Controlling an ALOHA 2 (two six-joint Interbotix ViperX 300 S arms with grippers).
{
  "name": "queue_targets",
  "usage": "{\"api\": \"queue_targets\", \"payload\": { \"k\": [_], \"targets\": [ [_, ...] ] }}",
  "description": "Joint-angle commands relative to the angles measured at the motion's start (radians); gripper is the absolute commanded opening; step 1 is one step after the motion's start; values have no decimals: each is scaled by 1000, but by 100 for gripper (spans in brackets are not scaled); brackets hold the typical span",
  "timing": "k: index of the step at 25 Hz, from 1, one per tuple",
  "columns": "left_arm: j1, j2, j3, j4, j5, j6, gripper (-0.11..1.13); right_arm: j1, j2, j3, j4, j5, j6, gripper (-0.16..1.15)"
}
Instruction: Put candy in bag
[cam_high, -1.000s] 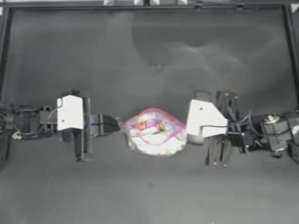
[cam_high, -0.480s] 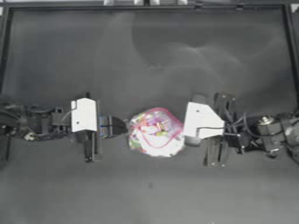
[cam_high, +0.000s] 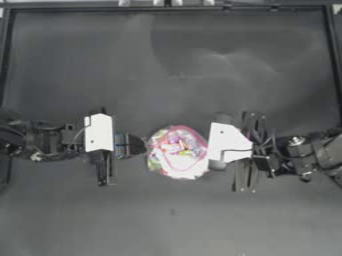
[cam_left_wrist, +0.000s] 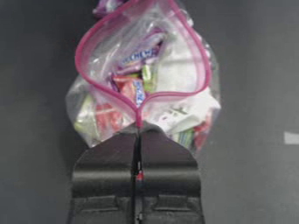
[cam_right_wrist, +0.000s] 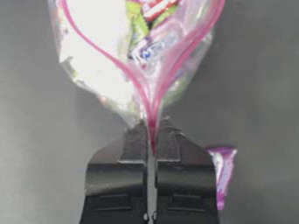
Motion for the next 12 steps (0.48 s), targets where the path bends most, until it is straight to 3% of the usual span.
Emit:
{"api": "queue_targets", "payload": {
  "k": [1,12],
  "targets": [
    [-5,6,-26,2,-9,-2,6,-8,-8,-8,3,-12,0,4],
    [-14,80,-29,5,-48,6,6,-17,15,-5,3,-28,-2,4]
  ]
}}
